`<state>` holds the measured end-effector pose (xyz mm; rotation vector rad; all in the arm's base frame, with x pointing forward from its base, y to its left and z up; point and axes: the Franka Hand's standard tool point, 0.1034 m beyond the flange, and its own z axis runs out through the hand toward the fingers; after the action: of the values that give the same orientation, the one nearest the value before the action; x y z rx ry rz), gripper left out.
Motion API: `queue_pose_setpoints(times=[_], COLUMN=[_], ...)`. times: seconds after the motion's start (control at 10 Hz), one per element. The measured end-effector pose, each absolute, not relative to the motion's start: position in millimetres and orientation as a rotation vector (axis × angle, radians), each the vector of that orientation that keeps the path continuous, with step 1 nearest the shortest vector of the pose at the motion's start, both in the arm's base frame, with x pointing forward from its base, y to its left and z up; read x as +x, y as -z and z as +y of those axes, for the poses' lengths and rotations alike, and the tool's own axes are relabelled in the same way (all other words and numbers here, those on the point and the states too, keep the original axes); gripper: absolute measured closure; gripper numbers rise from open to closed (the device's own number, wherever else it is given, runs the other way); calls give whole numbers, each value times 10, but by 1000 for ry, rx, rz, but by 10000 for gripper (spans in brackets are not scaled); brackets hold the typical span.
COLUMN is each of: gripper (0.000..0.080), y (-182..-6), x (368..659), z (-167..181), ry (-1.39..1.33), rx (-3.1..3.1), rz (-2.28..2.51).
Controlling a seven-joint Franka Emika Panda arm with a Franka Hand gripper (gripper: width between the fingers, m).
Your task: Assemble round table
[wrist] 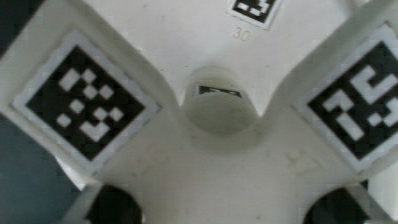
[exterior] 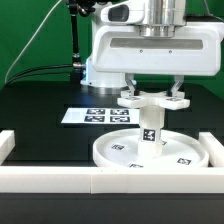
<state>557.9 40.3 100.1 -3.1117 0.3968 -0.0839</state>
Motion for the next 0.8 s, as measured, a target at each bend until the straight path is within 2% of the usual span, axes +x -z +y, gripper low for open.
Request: queue_pose_setpoints(times=[0.2, 0.8], gripper=[357, 357], y=[-1001, -999], x=[5579, 5574], z=[400, 396], ry=[83, 43], rx=[-3092, -2643], rz=[517, 1576])
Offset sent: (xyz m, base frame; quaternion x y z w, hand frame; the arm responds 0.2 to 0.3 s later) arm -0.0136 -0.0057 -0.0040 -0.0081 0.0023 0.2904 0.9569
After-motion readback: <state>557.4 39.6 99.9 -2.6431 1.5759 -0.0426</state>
